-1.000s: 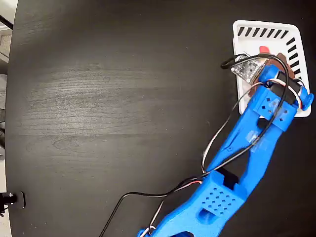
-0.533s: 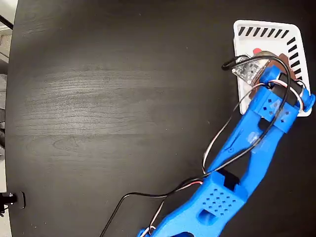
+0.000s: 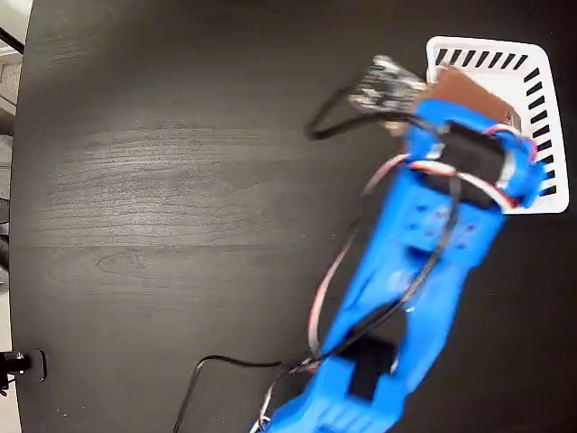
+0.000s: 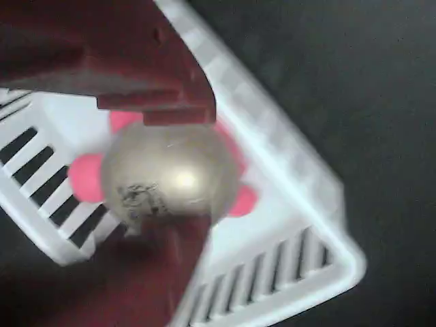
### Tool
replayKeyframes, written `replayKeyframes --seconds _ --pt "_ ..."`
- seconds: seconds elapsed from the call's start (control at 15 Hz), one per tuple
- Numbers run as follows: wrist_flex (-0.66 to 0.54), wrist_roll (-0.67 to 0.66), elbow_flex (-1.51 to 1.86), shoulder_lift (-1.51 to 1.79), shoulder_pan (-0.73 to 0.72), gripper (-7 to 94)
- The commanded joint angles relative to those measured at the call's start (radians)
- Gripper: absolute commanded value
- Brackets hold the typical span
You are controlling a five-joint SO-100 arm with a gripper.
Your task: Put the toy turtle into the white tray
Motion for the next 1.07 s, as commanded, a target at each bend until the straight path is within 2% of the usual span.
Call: replayKeyframes --seconds 0.0,0.27,0.53,1.0 --pt "-0.083 0.028 0.275 0.368 -0.075 0" --pt "-0.307 0.032 0.897 0.854 -0.239 0" --pt "-0.405 0.018 1.33 1.206 -0.341 0" --pt "-0.552 -0.066 2.066 1.733 -0.362 0"
